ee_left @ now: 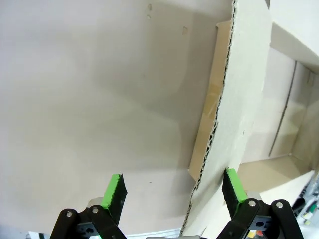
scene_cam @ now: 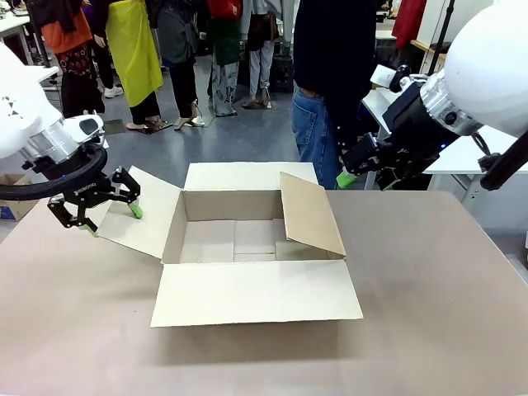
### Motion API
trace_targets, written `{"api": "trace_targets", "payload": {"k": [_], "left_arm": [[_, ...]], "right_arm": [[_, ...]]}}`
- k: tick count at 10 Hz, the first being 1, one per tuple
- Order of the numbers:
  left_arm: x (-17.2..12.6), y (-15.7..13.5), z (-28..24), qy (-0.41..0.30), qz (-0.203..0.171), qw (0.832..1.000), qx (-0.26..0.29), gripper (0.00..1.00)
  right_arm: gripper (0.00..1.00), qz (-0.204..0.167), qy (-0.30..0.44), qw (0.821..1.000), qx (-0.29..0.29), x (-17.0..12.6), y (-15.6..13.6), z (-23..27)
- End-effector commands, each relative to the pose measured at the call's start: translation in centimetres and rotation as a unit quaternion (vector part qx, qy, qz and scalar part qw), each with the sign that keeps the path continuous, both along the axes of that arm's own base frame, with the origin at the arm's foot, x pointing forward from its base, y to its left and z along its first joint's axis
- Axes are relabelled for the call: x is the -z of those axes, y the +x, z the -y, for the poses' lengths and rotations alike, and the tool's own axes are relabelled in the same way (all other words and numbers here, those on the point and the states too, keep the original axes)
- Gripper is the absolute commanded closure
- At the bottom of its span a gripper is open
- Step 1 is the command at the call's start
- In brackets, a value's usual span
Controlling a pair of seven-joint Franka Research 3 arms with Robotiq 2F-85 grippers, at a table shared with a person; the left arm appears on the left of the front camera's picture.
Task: Pack the gift set into the box.
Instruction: Place both hands on the side flaps of the Package Box and spread them outward.
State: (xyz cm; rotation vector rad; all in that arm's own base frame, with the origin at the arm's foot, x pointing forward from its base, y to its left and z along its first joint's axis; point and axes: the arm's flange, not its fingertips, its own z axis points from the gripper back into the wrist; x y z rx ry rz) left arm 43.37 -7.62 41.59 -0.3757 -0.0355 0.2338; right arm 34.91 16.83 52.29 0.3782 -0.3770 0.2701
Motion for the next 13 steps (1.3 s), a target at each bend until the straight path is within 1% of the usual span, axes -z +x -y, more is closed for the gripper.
{"api": "trace_targets", "payload": {"k": [1, 3, 4, 5, 6, 7, 8, 9, 10, 11, 12, 13], "left_arm": [[-0.7, -0.1, 0.7, 0.024, 0.010, 1.000, 0.005, 0.00], [-0.7, -0.1, 0.7, 0.024, 0.010, 1.000, 0.005, 0.00], [-0.7, -0.1, 0.7, 0.024, 0.010, 1.000, 0.005, 0.00], [-0.7, -0.1, 0.7, 0.024, 0.010, 1.000, 0.005, 0.00], [-0.7, -0.1, 0.7, 0.024, 0.010, 1.000, 0.005, 0.00], [-0.7, -0.1, 0.7, 0.024, 0.010, 1.000, 0.005, 0.00], [-0.7, -0.1, 0.7, 0.024, 0.010, 1.000, 0.005, 0.00], [-0.7, -0.1, 0.7, 0.024, 0.010, 1.000, 0.005, 0.00], [-0.7, -0.1, 0.7, 0.024, 0.010, 1.000, 0.005, 0.00], [-0.7, -0.1, 0.7, 0.024, 0.010, 1.000, 0.005, 0.00], [-0.7, -0.1, 0.7, 0.024, 0.010, 1.000, 0.005, 0.00], [-0.7, -0.1, 0.7, 0.024, 0.010, 1.000, 0.005, 0.00]], "right_arm": [[0.00, 0.000, -0.004, 1.000, 0.013, -0.1, -0.3, -0.1], [0.00, 0.000, -0.004, 1.000, 0.013, -0.1, -0.3, -0.1], [0.00, 0.000, 0.000, 1.000, 0.000, 0.0, 0.0, 0.0], [0.00, -0.002, -0.063, 0.998, -0.020, -0.7, 1.4, -4.3], [0.00, -0.005, -0.146, 0.989, 0.013, -1.6, 2.9, -10.7], [0.00, -0.018, -0.199, 0.978, 0.053, -1.8, 4.0, -16.3], [0.00, -0.041, -0.275, 0.956, 0.094, 0.0, 4.4, -21.8], [0.00, -0.023, -0.308, 0.942, 0.129, 1.0, 4.9, -22.2], [0.00, 0.006, -0.167, 0.986, 0.017, 0.6, 1.4, -15.5], [0.00, 0.010, -0.222, 0.973, 0.057, 1.3, 2.2, -18.5], [0.00, -0.033, -0.304, 0.931, 0.197, 1.1, 2.9, -18.3], [0.00, -0.060, -0.289, 0.931, 0.215, 3.0, 5.0, -19.7]]}}
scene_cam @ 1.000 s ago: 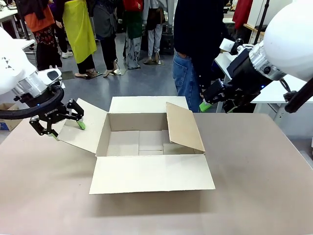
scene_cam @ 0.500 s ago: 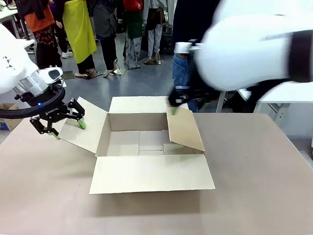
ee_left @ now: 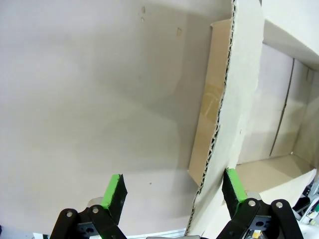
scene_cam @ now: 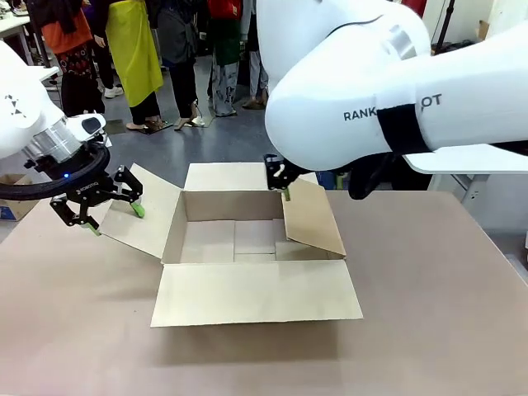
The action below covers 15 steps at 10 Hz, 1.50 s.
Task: Pack the gift set into the box.
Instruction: Place both hands on the side flaps of the Package Box and spread them outward.
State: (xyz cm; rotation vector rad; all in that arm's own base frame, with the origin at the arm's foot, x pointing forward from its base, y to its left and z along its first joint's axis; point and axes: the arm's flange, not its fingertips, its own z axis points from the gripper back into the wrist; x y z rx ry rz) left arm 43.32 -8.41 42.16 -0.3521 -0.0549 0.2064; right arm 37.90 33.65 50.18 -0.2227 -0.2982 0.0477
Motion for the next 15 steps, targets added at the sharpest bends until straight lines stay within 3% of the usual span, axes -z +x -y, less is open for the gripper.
{"api": "trace_targets", "payload": {"k": [1, 2, 3, 6, 8, 15], "left_arm": [[-0.1, -0.1, 0.0, 0.011, 0.000, 1.000, -0.007, 0.00], [-0.1, -0.1, 0.0, 0.011, 0.000, 1.000, -0.007, 0.00], [-0.1, -0.1, 0.0, 0.011, 0.000, 1.000, -0.007, 0.00], [-0.1, -0.1, 0.0, 0.011, 0.000, 1.000, -0.007, 0.00], [-0.1, -0.1, 0.0, 0.011, 0.000, 1.000, -0.007, 0.00], [-0.1, -0.1, 0.0, 0.011, 0.000, 1.000, -0.007, 0.00]], "right_arm": [[0.00, -0.028, -0.008, 0.993, 0.113, 2.7, 3.9, -3.4], [0.00, -0.029, -0.006, 0.988, 0.150, 4.4, 5.5, -3.5], [0.00, -0.041, 0.028, 0.988, 0.147, 5.9, 6.6, -3.1], [0.00, -0.029, 0.107, 0.987, 0.120, 7.6, 7.7, -2.2], [0.00, -0.040, 0.098, 0.987, 0.124, 8.9, 8.4, -2.0], [0.00, -0.031, 0.068, 0.990, 0.117, 8.5, 8.4, -1.4]]}}
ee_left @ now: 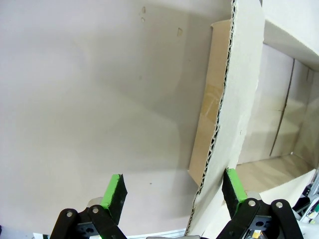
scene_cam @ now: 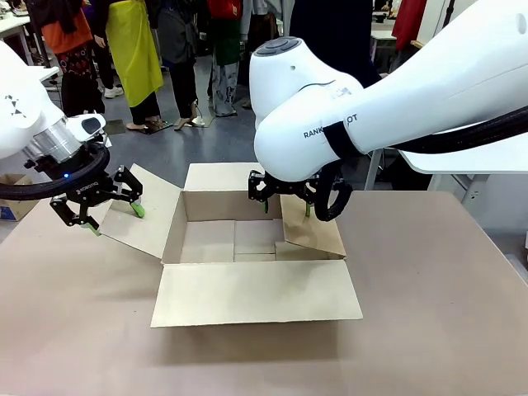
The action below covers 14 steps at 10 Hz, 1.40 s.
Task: Pack the gift set into the box.
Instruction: Place both hands on the side flaps of the Package Box and spread them outward.
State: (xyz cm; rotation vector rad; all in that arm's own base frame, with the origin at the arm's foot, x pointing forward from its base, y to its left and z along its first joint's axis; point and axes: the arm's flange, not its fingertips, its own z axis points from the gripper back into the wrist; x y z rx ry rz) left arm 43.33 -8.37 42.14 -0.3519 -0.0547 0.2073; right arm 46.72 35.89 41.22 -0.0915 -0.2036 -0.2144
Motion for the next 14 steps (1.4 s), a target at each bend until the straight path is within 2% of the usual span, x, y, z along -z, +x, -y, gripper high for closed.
{"api": "trace_targets", "payload": {"k": [1, 3, 7, 10, 12, 14], "left_arm": [[-0.2, -0.1, 0.0, 0.011, 0.000, 1.000, -0.007, 0.00], [-0.2, -0.1, 0.0, 0.011, 0.000, 1.000, -0.007, 0.00], [-0.2, -0.1, 0.0, 0.011, 0.000, 1.000, -0.007, 0.00], [-0.2, -0.1, 0.0, 0.011, 0.000, 1.000, -0.007, 0.00], [-0.2, -0.1, 0.0, 0.011, 0.000, 1.000, -0.007, 0.00], [-0.2, -0.1, 0.0, 0.011, 0.000, 1.000, -0.007, 0.00]], "right_arm": [[0.00, 0.004, -0.036, 0.999, -0.009, -1.1, -0.6, 1.3], [0.00, 0.016, -0.072, 0.997, -0.028, -2.5, -0.8, 2.0], [0.00, 0.036, -0.064, 0.997, -0.033, -5.0, -1.9, 4.9], [0.00, 0.021, -0.068, 0.995, -0.066, -5.5, -2.8, 9.0], [0.00, 0.038, -0.023, 0.996, -0.076, -6.0, -3.6, 12.9], [0.00, 0.027, 0.033, 0.991, -0.125, -5.6, -3.9, 17.3]]}}
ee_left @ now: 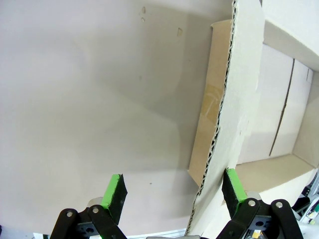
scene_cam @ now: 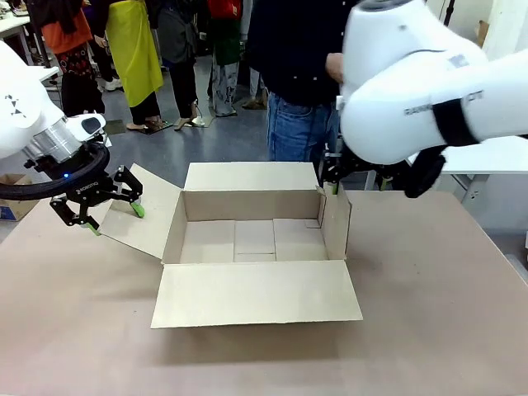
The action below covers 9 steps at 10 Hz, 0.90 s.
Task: Pack the gift set into the box.
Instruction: Place both hands on the side flaps of the Package Box and spread them outward.
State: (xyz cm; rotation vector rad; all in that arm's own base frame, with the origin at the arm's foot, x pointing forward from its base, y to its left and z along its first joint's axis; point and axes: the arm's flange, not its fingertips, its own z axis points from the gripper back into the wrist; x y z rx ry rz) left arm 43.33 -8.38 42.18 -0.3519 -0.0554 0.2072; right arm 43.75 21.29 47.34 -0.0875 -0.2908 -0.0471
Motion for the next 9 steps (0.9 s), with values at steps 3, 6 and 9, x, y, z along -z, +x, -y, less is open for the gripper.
{"api": "trace_targets", "payload": {"k": [3, 6, 9], "left_arm": [[-0.1, -0.1, 0.0, 0.011, 0.000, 1.000, -0.007, 0.00], [-0.1, -0.1, 0.0, 0.011, 0.000, 1.000, -0.007, 0.00], [-0.1, -0.1, 0.0, 0.011, 0.000, 1.000, -0.007, 0.00]], "right_arm": [[0.00, 0.008, 0.152, 0.985, -0.086, 2.8, -1.2, 9.2], [0.00, 0.007, 0.099, 0.994, -0.055, 1.8, -0.3, 7.0], [0.00, 0.007, 0.099, 0.994, -0.055, 1.8, -0.3, 7.0]]}}
